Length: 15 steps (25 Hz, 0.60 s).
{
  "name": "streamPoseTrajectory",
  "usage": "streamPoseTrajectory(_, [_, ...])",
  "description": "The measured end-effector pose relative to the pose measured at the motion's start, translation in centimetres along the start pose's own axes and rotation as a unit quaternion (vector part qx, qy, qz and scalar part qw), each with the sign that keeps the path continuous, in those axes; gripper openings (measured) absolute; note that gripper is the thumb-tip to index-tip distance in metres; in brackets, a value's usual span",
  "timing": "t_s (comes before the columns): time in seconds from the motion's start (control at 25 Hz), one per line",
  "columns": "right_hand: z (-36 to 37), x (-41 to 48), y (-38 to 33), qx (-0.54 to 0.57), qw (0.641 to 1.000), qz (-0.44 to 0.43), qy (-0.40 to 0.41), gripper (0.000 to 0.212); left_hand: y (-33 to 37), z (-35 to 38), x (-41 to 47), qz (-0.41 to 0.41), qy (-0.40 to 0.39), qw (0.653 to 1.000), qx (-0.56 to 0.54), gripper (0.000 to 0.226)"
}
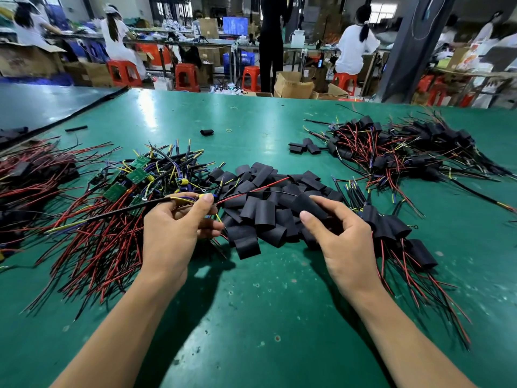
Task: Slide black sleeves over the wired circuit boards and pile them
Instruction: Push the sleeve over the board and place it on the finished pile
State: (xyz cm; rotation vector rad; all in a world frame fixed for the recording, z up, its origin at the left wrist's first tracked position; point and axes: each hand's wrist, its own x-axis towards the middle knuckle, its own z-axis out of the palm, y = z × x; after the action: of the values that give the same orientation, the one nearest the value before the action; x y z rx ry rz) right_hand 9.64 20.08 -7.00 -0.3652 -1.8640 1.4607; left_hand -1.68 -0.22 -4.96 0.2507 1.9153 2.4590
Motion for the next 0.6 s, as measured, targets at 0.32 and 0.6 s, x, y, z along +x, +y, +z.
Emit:
streamPoseTrajectory(0.32, [0.12,-0.18,-0.25,0.035,0.999,0.008,-0.004,0.024,0.02,-0.03,0.00,0.011,0.001,1.000,0.005,0.016])
streamPoseTrajectory(0.6, [-0.12,-0.03,-0.55,0.016,0.999,0.008,0.034,0.024,0.83,0.25,-0.52,0.001,-0.059,0.998,-0.014,0.016])
